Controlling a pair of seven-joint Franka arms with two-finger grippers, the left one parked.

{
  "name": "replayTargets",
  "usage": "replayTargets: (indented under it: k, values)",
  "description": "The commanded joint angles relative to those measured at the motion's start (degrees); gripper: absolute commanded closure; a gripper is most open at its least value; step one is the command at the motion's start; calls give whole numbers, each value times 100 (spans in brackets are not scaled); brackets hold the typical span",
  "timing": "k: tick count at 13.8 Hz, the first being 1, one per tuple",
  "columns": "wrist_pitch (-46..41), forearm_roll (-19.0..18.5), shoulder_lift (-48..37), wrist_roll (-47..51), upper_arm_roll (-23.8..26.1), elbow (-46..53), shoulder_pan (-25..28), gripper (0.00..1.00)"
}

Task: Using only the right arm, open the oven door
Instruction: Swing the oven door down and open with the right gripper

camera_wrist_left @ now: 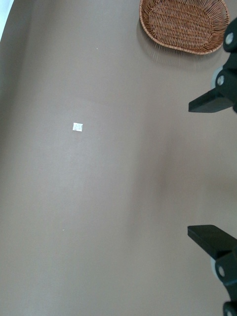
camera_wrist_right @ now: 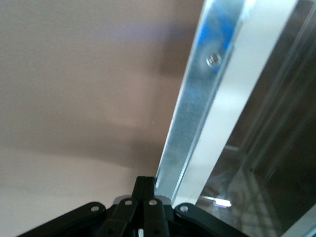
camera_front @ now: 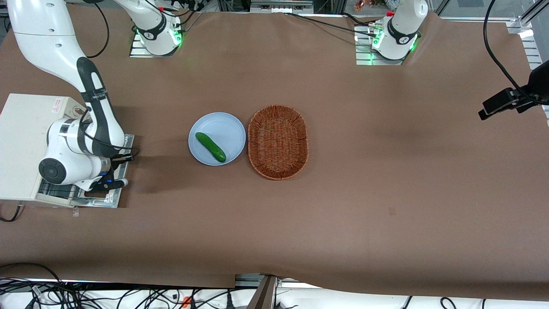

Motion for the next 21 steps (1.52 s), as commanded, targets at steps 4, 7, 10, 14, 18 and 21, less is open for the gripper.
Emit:
replayTargets:
  k: [4,7,10,14,18,21]
  values:
    - [-964,120,-94,67,-24,502,-35,100]
    - [-1282,111,-340,-180,-33,749,-61,16]
    - [-1711,49,-630,-207,-42,968,-61,0]
    - [-2397,49,-666,-198,-94,1652,-114,0]
    - [-2785,67,-1147,-58,-77,1971,-105,0]
    - [-2786,85,-1972,-58,-86,1744,-105,0]
